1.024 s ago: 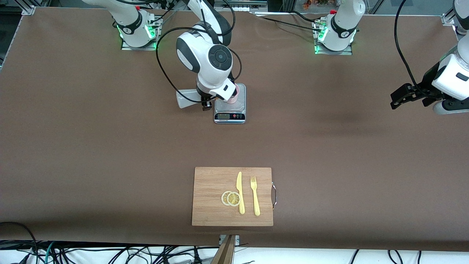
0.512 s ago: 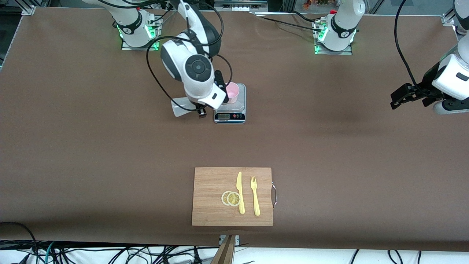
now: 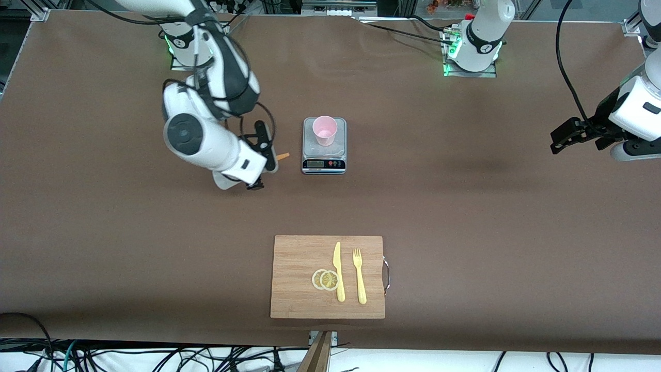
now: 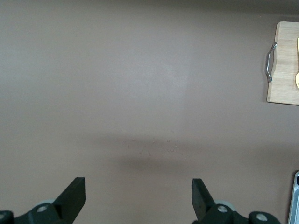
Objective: Add sauce to pink cup with both arms
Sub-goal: 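Carry the sauce bottle with the right gripper back beside its spot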
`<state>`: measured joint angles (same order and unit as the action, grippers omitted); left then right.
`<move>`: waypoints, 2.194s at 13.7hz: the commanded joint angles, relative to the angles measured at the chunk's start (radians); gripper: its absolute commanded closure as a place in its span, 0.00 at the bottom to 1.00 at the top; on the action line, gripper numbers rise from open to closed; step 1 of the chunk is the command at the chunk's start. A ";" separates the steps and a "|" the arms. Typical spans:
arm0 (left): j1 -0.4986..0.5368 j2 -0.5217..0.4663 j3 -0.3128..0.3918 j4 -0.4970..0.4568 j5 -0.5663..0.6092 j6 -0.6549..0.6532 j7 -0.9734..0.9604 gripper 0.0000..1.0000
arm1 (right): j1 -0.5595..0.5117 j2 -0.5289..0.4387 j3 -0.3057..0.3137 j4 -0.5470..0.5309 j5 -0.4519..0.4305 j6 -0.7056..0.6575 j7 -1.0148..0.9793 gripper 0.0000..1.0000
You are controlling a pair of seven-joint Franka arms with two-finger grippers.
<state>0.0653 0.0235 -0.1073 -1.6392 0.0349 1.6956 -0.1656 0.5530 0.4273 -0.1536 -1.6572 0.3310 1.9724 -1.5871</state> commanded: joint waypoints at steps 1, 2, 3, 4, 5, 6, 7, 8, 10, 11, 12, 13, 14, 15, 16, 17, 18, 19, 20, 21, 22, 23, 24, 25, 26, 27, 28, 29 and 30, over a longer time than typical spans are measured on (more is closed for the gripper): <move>0.002 0.016 0.000 0.035 -0.018 -0.024 -0.003 0.00 | -0.095 -0.002 0.008 -0.006 0.135 0.020 -0.144 1.00; 0.002 0.016 0.000 0.036 -0.018 -0.024 -0.003 0.00 | -0.135 0.010 0.008 -0.007 0.205 0.020 -0.225 1.00; 0.002 0.016 0.000 0.035 -0.018 -0.024 -0.003 0.00 | -0.174 0.022 0.008 -0.010 0.274 0.020 -0.305 1.00; 0.002 0.016 0.000 0.035 -0.018 -0.024 -0.003 0.00 | -0.204 0.031 0.008 -0.015 0.340 0.019 -0.385 1.00; 0.002 0.016 0.000 0.035 -0.018 -0.024 -0.003 0.00 | -0.235 0.047 0.008 -0.015 0.399 0.014 -0.457 1.00; 0.002 0.016 0.000 0.036 -0.018 -0.024 -0.003 0.00 | -0.263 0.057 0.009 -0.015 0.445 0.010 -0.511 1.00; 0.002 0.016 0.000 0.036 -0.018 -0.024 -0.003 0.00 | -0.284 0.070 0.009 -0.016 0.480 0.008 -0.557 1.00; 0.002 0.016 0.000 0.035 -0.018 -0.024 -0.003 0.00 | -0.312 0.079 0.009 -0.016 0.511 0.005 -0.603 1.00; 0.002 0.016 0.000 0.035 -0.018 -0.024 -0.003 0.00 | -0.373 0.109 0.009 -0.016 0.598 -0.067 -0.697 1.00; 0.002 0.016 0.000 0.035 -0.018 -0.024 -0.003 0.00 | -0.404 0.129 0.009 -0.016 0.641 -0.110 -0.747 1.00; 0.002 0.016 0.000 0.035 -0.018 -0.024 -0.003 0.00 | -0.444 0.149 0.009 -0.016 0.670 -0.153 -0.789 1.00; 0.002 0.016 0.000 0.035 -0.018 -0.024 -0.003 0.00 | -0.474 0.166 0.009 -0.016 0.683 -0.185 -0.807 1.00; 0.002 0.016 0.000 0.035 -0.018 -0.024 -0.003 0.00 | -0.496 0.175 0.009 -0.016 0.694 -0.211 -0.827 1.00; 0.002 0.016 0.000 0.035 -0.018 -0.024 -0.003 0.00 | -0.520 0.185 0.009 -0.016 0.701 -0.237 -0.843 1.00; 0.002 0.016 0.000 0.035 -0.018 -0.024 -0.003 0.00 | -0.542 0.198 0.009 -0.018 0.710 -0.268 -0.855 1.00; 0.002 0.016 0.000 0.035 -0.018 -0.024 -0.003 0.00 | -0.565 0.212 0.011 -0.019 0.729 -0.306 -0.864 1.00; 0.002 0.016 0.000 0.035 -0.018 -0.024 -0.003 0.00 | -0.585 0.226 0.011 -0.021 0.744 -0.340 -0.882 1.00; 0.002 0.016 0.000 0.035 -0.018 -0.024 -0.003 0.00 | -0.599 0.235 0.011 -0.021 0.750 -0.363 -0.887 1.00; 0.002 0.016 0.000 0.035 -0.018 -0.024 -0.003 0.00 | -0.608 0.246 0.011 -0.021 0.753 -0.386 -0.889 1.00; 0.002 0.016 0.000 0.035 -0.018 -0.024 -0.003 0.00 | -0.622 0.254 0.011 -0.021 0.764 -0.412 -0.889 1.00; 0.002 0.016 0.000 0.035 -0.018 -0.024 -0.003 0.00 | -0.633 0.269 0.011 -0.022 0.773 -0.447 -0.889 1.00; 0.002 0.016 0.000 0.035 -0.018 -0.024 -0.003 0.00 | -0.646 0.283 0.012 -0.026 0.775 -0.478 -0.895 1.00; 0.002 0.016 0.000 0.035 -0.018 -0.024 -0.003 0.00 | -0.656 0.291 0.013 -0.027 0.777 -0.500 -0.907 1.00; 0.002 0.016 0.000 0.035 -0.018 -0.024 -0.003 0.00 | -0.660 0.294 0.013 -0.044 0.784 -0.521 -0.916 1.00; 0.002 0.016 0.000 0.035 -0.018 -0.024 -0.003 0.00 | -0.672 0.304 0.014 -0.064 0.799 -0.546 -0.927 1.00; 0.002 0.016 0.000 0.035 -0.018 -0.024 -0.003 0.00 | -0.674 0.320 0.014 -0.075 0.812 -0.569 -0.948 1.00; 0.002 0.016 0.000 0.035 -0.018 -0.024 -0.003 0.00 | -0.676 0.333 0.014 -0.076 0.816 -0.590 -0.967 1.00; 0.002 0.016 0.000 0.035 -0.018 -0.024 -0.003 0.00 | -0.676 0.343 0.014 -0.079 0.818 -0.602 -0.976 1.00; 0.002 0.016 0.000 0.036 -0.018 -0.024 -0.003 0.00 | -0.676 0.343 0.014 -0.094 0.818 -0.610 -0.982 1.00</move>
<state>0.0653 0.0239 -0.1073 -1.6387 0.0349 1.6955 -0.1657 -0.1047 0.7691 -0.1562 -1.7291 1.1258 1.3952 -2.5436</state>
